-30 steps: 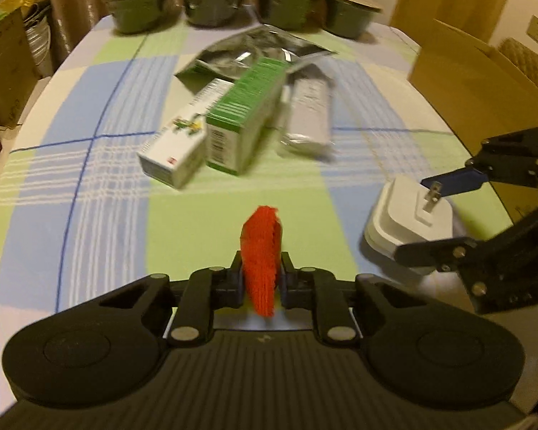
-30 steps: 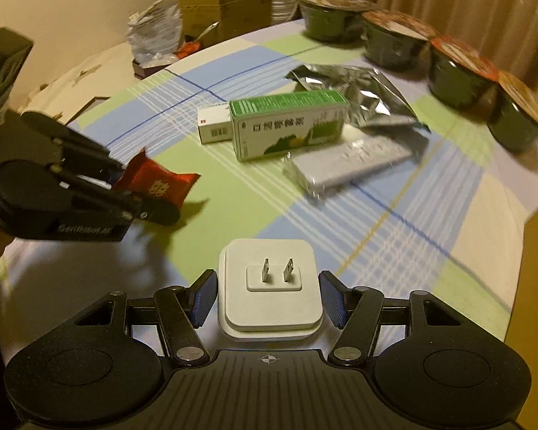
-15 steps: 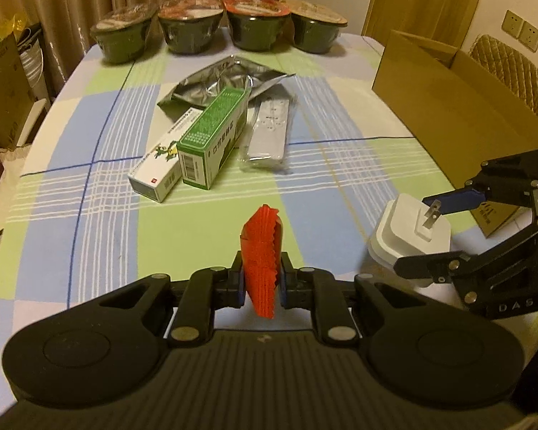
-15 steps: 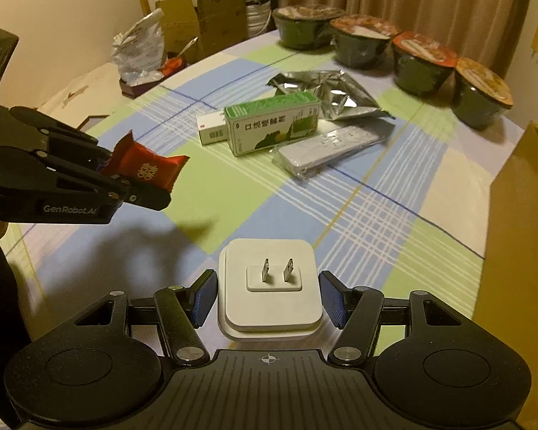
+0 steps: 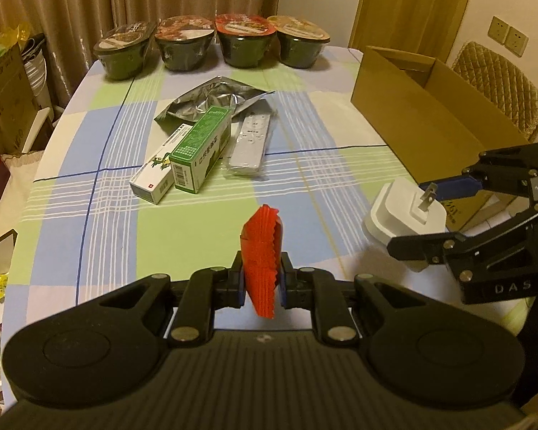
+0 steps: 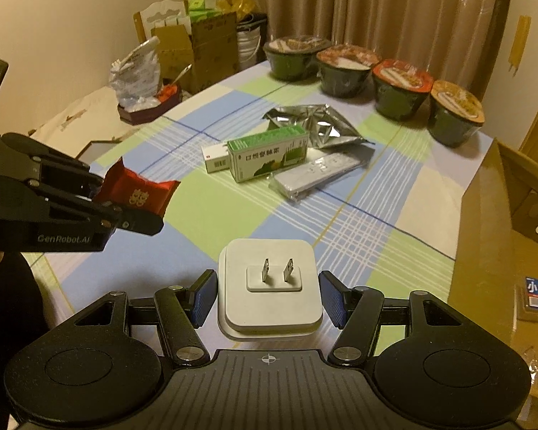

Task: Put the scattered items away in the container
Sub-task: 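Carry the red packet with the left gripper and the plug with the right to the cardboard box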

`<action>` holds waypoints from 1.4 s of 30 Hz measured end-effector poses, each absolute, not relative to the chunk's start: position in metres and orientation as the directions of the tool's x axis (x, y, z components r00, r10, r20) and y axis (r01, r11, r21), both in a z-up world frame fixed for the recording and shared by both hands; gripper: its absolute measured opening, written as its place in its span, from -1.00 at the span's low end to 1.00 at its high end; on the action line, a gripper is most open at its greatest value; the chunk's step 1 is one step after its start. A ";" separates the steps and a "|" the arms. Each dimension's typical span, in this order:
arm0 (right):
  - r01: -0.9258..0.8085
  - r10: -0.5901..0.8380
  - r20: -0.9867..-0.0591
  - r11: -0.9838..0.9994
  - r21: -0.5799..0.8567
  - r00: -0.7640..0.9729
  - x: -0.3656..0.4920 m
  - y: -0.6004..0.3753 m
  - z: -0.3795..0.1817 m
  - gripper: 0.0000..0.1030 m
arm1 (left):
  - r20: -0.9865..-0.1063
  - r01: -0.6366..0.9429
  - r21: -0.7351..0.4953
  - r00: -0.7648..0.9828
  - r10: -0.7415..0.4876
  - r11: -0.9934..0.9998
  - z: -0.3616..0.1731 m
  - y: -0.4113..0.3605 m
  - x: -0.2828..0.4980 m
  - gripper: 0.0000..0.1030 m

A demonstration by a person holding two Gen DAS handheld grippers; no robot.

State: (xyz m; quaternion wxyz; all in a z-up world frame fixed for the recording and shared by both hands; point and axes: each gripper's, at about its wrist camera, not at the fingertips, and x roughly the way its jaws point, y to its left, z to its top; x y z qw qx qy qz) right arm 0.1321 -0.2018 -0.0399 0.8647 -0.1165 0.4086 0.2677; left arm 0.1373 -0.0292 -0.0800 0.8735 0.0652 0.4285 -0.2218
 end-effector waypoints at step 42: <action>-0.357 0.274 -0.668 0.934 0.013 0.692 0.090 -0.299 0.023 0.24 | -0.728 0.560 -0.067 0.538 -0.424 0.826 -0.023 -0.094 0.101 -0.75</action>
